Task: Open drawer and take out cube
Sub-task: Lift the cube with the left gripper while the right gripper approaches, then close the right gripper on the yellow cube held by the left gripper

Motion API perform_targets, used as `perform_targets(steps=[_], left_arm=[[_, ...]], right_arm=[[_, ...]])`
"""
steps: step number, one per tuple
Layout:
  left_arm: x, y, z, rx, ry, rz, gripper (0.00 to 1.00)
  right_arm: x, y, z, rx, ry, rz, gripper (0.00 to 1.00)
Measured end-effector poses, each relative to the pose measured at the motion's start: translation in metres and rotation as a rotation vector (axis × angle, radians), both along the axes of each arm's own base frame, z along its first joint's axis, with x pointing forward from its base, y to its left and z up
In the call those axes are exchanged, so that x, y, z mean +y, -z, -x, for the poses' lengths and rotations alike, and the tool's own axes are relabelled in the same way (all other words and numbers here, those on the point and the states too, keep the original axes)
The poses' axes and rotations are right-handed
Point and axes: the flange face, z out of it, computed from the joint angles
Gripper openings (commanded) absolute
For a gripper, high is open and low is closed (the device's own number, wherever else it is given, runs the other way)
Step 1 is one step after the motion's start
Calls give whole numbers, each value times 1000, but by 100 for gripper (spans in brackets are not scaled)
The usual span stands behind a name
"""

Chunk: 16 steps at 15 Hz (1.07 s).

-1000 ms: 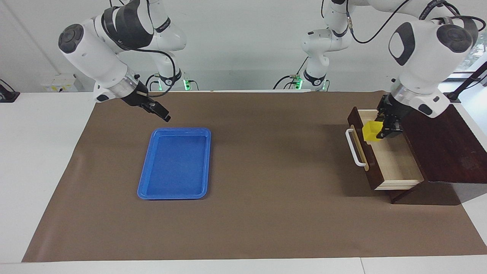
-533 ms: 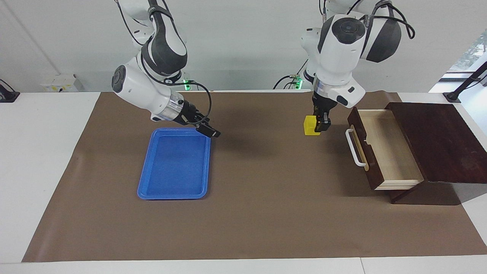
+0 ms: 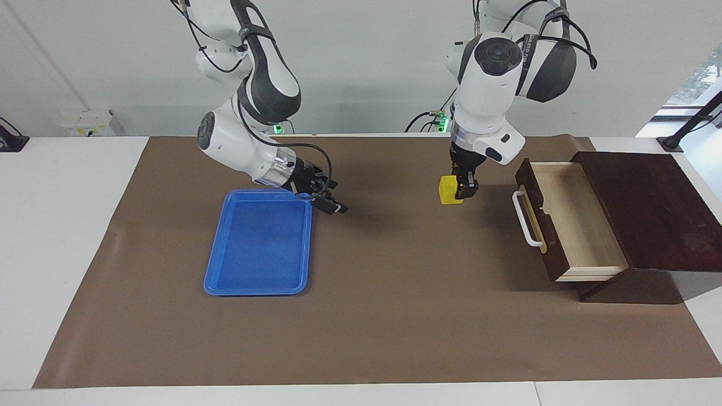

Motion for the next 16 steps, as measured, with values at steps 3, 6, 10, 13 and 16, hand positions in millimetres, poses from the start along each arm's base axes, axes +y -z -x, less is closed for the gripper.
perform_targets(steps=[3, 6, 10, 13, 16], left_arm=[[-8, 5, 3, -3, -57, 9, 0], [-18, 6, 8, -10, -73, 14, 0], [-23, 8, 10, -9, -72, 14, 0], [-23, 9, 10, -9, -71, 14, 0], [-28, 10, 13, -9, -62, 15, 0]], right_arm=[[37, -1, -6, 14, 31, -36, 100], [61, -10, 1, 16, 15, -53, 100], [83, -24, 8, 41, 27, -68, 100], [86, -25, 8, 42, 26, -69, 100], [86, -28, 4, 39, 34, -75, 100]])
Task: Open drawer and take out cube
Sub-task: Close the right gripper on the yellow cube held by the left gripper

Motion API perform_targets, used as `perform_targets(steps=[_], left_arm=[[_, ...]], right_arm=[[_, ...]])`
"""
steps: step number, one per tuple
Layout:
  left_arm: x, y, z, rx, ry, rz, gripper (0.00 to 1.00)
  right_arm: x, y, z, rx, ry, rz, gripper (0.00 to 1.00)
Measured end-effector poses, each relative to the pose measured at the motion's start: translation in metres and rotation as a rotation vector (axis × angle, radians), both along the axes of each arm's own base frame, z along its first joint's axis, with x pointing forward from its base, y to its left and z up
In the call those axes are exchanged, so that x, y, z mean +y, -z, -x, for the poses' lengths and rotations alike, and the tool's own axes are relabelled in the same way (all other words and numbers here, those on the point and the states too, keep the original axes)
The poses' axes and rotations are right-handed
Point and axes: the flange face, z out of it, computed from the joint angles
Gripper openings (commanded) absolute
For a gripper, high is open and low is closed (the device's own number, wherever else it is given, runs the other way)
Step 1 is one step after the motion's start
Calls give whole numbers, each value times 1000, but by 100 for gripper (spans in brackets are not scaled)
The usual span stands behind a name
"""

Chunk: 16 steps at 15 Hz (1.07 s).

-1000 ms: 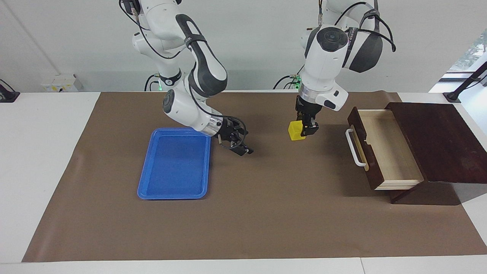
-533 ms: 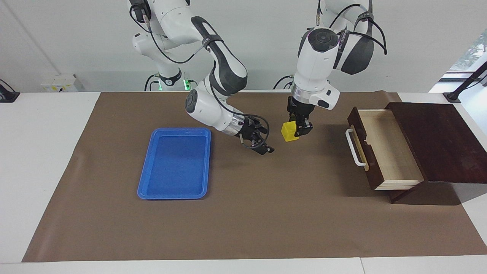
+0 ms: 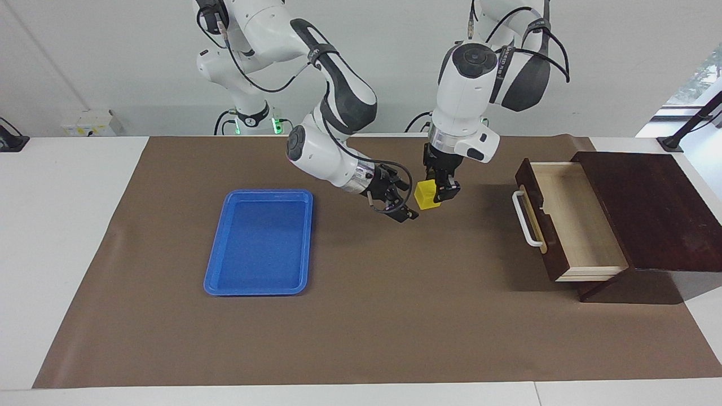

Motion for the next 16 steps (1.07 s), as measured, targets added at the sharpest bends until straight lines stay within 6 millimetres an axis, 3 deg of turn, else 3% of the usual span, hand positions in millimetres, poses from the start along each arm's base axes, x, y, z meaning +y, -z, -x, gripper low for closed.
perform_targets(steps=[7, 11, 16], left_arm=[[-3, 2, 1, -4, 4, 2, 0], [-3, 2, 1, -4, 4, 3, 0], [-3, 2, 1, -4, 4, 3, 0]], right_arm=[[14, 0, -14, 23, 11, -6, 100], [19, -11, -16, 35, 2, -8, 100], [22, -11, -15, 28, -7, 10, 90]])
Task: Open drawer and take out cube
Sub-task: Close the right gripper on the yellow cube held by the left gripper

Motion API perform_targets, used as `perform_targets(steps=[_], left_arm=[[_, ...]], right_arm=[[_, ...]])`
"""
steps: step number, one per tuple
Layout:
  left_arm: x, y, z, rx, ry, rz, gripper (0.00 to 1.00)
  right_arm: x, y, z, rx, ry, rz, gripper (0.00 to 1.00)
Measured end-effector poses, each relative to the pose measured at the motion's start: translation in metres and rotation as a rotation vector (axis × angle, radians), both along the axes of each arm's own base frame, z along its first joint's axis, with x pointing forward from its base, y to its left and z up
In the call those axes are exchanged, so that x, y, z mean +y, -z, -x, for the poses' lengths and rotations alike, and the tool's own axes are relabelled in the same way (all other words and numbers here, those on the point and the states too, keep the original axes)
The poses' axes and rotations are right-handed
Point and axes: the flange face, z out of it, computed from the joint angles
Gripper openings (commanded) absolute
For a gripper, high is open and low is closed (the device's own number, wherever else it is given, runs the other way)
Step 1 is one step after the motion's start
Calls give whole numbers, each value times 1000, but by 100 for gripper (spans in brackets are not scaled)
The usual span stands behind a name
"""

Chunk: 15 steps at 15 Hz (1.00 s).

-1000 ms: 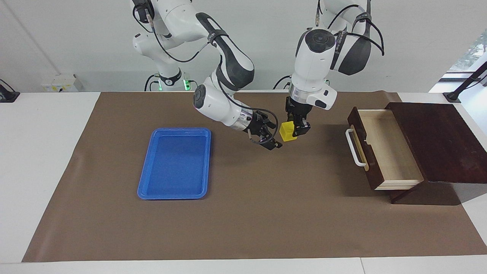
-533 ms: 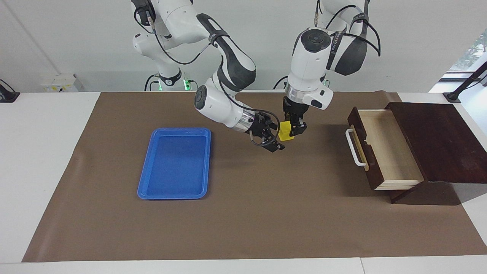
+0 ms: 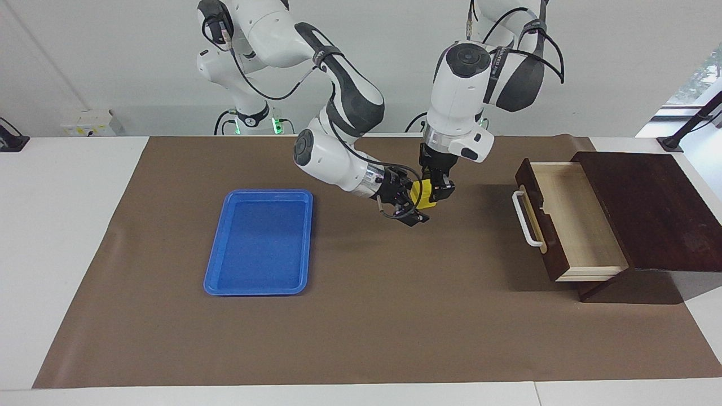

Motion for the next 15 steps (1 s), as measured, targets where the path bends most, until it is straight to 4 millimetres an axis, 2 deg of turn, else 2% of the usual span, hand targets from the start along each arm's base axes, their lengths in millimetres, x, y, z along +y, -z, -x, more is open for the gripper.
perform_targets(steps=[1, 2, 4, 6, 7, 11, 14, 15], left_arm=[[0, 0, 0, 0, 0, 0, 0], [0, 0, 0, 0, 0, 0, 0], [0, 0, -1, -4, -1, 2, 0], [2, -1, -3, -13, 7, 5, 0], [2, -1, -3, -13, 11, 6, 0], [2, -1, -4, -17, 11, 9, 0], [0, -2, -4, -28, 14, 16, 100], [0, -2, -5, -28, 13, 16, 100]], right_arm=[[0, 1, 0, 1, 0, 1, 82], [0, 1, 0, 1, 0, 1, 68], [0, 1, 0, 5, -4, 1, 40], [1, 2, 2, 13, -14, 1, 5], [1, 2, 1, 13, -14, 1, 0], [0, 1, 0, 12, -12, 1, 0], [-3, 1, -2, 8, -9, 1, 0], [-4, 0, -3, 10, -3, 1, 0]])
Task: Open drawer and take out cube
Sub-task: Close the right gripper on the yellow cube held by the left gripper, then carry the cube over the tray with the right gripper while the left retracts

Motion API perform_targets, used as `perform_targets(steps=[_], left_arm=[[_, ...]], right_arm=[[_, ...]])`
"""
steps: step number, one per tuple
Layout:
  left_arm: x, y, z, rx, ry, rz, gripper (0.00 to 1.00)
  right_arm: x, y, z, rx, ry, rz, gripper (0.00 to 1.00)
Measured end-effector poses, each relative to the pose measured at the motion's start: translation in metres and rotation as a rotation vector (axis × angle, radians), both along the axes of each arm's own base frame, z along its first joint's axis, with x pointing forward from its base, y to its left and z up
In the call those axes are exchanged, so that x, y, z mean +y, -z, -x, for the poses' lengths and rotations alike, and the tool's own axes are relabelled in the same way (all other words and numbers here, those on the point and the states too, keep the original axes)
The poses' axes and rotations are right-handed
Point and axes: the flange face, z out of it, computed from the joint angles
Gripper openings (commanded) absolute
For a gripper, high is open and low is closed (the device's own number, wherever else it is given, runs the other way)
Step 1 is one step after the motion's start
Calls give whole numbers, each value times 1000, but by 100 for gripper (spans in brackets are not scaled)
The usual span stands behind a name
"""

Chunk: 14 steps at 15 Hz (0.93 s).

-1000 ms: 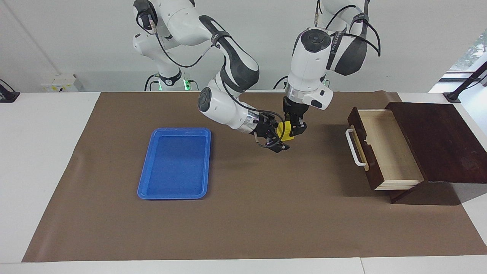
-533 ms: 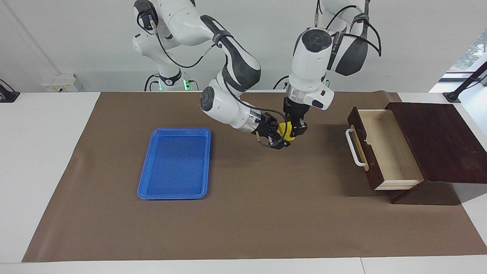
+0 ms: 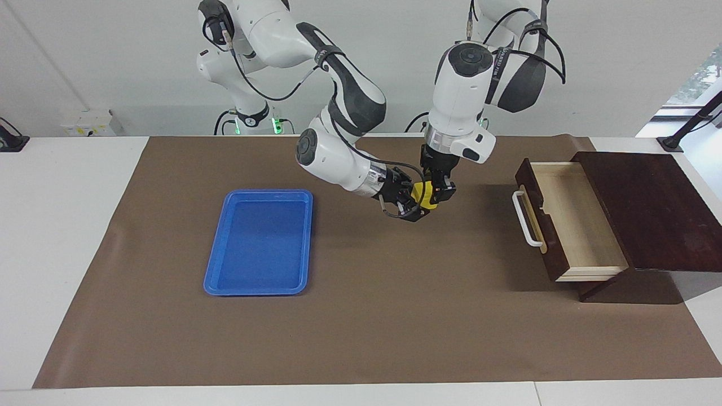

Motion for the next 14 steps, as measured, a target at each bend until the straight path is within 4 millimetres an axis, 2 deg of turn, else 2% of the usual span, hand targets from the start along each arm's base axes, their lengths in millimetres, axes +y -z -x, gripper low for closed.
perform_targets(steps=[8, 10, 11, 14], left_arm=[[3, -4, 2, 5, 22, -6, 100], [13, -2, -1, 11, 55, -14, 100], [24, 2, -6, 17, 63, -20, 100], [76, 22, -18, 43, 95, -39, 100]], right_arm=[[-33, -1, -21, 10, 53, 2, 0], [-62, -5, -36, 37, 64, -4, 0], [-83, -6, -45, 61, 63, -5, 0], [-151, -2, -64, 122, 67, 27, 0]])
